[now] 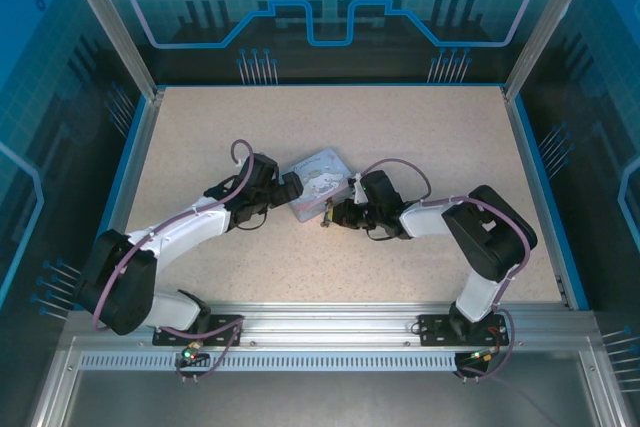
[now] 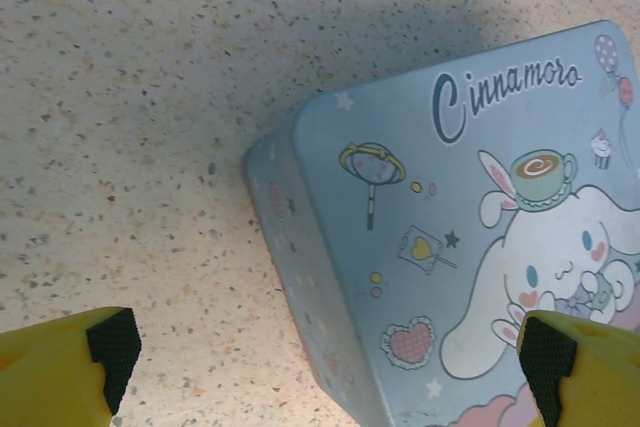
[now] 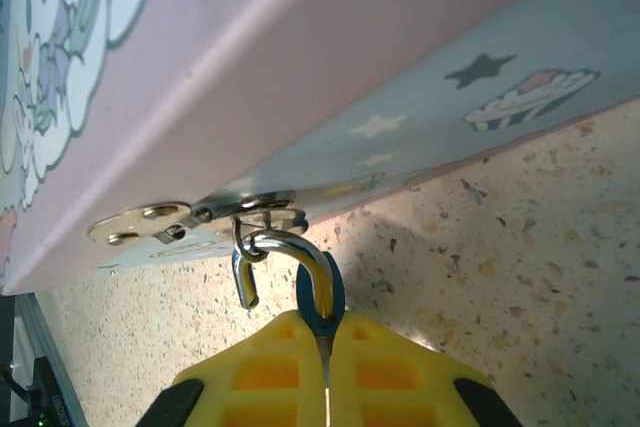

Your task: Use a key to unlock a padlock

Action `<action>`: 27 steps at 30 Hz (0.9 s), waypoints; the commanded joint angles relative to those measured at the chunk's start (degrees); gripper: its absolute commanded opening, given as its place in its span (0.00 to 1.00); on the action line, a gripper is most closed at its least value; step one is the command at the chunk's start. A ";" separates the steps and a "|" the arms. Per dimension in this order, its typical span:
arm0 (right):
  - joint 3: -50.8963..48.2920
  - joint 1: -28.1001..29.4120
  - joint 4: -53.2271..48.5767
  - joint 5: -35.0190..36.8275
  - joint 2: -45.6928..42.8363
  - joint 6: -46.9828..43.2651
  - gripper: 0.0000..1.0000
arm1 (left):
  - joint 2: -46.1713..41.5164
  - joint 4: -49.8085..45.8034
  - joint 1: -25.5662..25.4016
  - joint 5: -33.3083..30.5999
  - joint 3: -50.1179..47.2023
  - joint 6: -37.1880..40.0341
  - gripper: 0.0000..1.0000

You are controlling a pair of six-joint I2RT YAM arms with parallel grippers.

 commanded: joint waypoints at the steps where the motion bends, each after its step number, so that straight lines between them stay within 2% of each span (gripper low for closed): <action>1: 0.85 -0.25 -1.55 -1.75 -1.39 2.30 0.04 | 1.09 -2.26 0.34 -3.47 0.47 2.37 0.99; 11: 1.08 -0.45 -0.05 -2.40 -1.03 8.05 0.02 | 3.90 -2.38 0.27 -5.16 0.20 3.70 0.99; 27: -2.43 -1.80 8.06 -2.68 0.22 21.01 0.00 | 5.16 -1.85 0.26 -5.43 -0.90 3.41 0.99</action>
